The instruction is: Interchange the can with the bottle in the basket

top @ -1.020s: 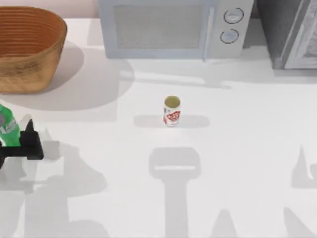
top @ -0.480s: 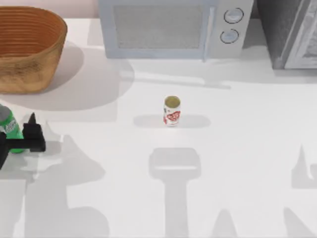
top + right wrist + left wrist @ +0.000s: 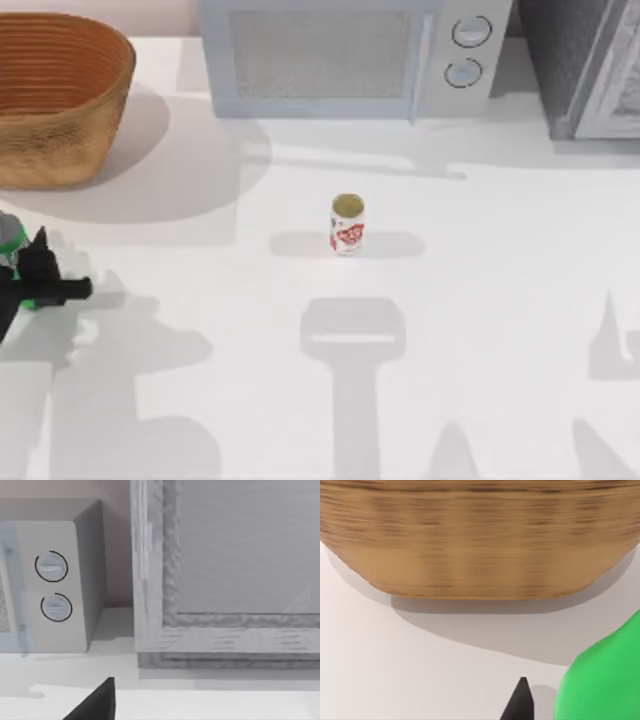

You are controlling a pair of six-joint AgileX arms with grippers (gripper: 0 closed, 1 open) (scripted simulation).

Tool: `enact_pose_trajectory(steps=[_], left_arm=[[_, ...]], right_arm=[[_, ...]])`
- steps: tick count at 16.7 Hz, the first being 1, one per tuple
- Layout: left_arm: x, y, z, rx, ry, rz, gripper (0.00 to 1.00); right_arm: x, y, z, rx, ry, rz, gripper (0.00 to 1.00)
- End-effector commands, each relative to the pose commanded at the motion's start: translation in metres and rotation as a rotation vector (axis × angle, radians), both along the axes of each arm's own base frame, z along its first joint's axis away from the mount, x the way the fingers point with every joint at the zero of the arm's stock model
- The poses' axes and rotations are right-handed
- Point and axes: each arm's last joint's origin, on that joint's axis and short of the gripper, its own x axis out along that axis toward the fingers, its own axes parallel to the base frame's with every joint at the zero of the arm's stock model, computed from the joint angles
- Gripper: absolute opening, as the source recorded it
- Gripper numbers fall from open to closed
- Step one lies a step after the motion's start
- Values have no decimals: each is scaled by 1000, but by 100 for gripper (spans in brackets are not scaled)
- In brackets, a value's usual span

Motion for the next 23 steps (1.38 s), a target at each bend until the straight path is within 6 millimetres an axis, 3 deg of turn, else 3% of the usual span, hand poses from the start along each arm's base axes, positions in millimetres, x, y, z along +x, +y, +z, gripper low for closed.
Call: enact_pose_trajectory(steps=[3, 4, 14, 19, 23], left_arm=[[0, 0, 0, 0, 0, 0, 2], [0, 0, 0, 0, 0, 0, 0], [2, -3, 2, -5, -4, -19, 0], [31, -50, 28, -72, -31, -257, 0], [62, -90, 71, -120, -15, -412, 0]], right_arm=[[0, 0, 0, 0, 0, 0, 100], [0, 0, 0, 0, 0, 0, 100], [0, 0, 0, 0, 0, 0, 100], [0, 0, 0, 0, 0, 0, 100], [0, 0, 0, 0, 0, 0, 100]])
